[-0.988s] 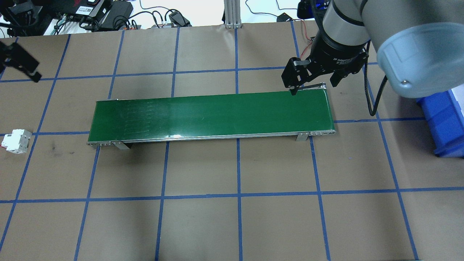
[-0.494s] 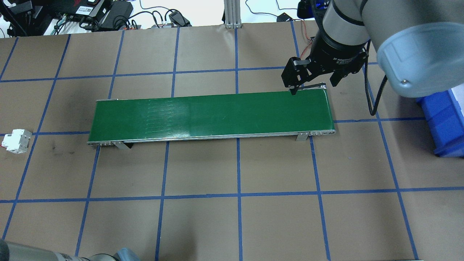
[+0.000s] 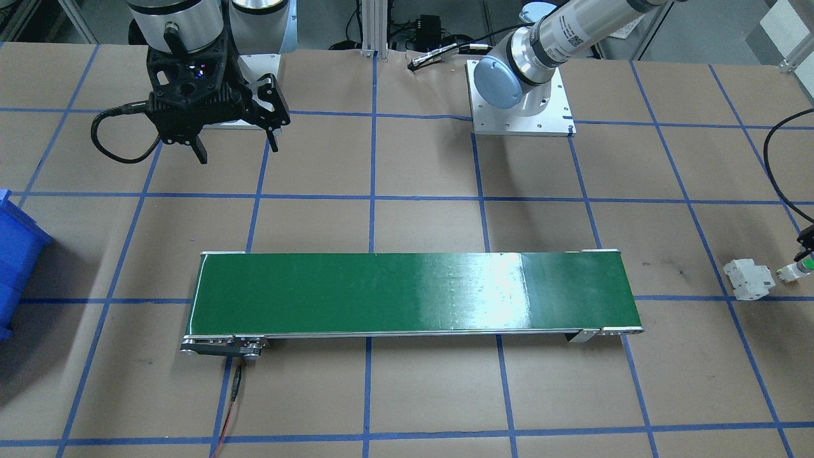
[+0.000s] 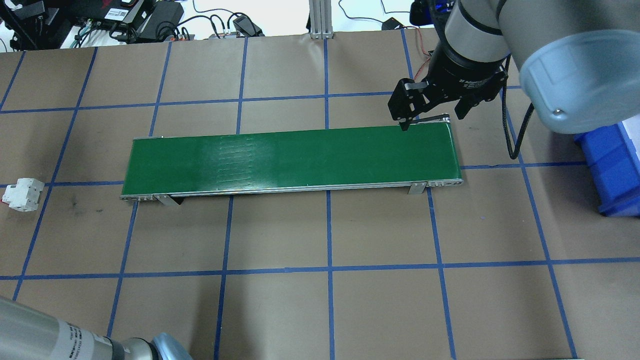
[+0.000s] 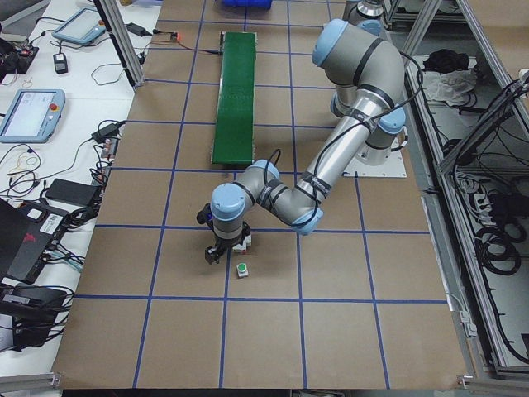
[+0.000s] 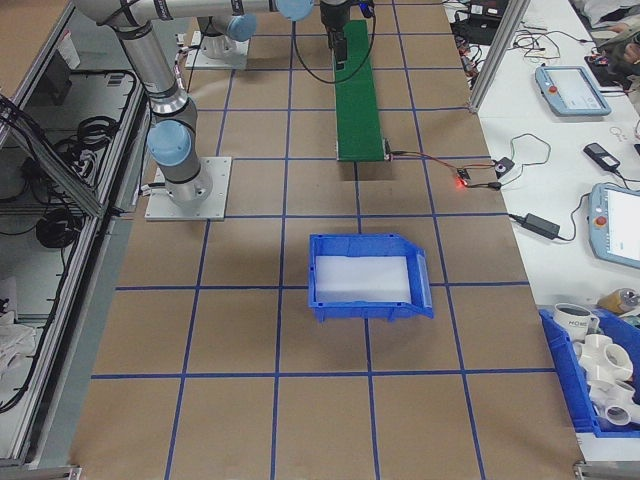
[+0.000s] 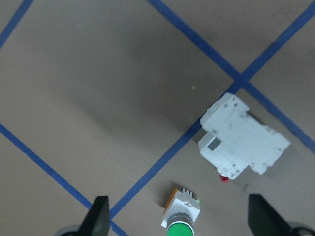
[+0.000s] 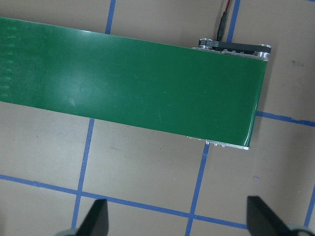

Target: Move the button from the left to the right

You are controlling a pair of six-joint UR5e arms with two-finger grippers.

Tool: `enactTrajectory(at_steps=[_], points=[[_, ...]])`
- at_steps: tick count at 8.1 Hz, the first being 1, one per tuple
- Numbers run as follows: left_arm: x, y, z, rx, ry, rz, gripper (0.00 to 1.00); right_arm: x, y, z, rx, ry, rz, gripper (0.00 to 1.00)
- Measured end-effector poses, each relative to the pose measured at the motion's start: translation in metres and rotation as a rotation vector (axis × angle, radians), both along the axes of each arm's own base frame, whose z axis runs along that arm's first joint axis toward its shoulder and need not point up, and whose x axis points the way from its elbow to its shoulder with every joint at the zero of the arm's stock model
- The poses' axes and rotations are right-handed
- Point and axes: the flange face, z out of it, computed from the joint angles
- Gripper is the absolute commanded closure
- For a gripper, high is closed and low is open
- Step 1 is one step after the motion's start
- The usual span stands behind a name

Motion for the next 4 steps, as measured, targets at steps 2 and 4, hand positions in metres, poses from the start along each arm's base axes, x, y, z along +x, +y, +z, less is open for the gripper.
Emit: enactTrajectory(at_steps=[2, 4], points=[[0.017, 0.004, -0.038, 0.009, 0.019, -0.008, 0.00, 0.000, 0.000, 0.000, 0.001, 0.000, 0.001, 0.00], [0.026, 0.009, -0.059, 0.050, 0.018, -0.050, 0.00, 0.000, 0.000, 0.000, 0.001, 0.000, 0.000, 0.00]])
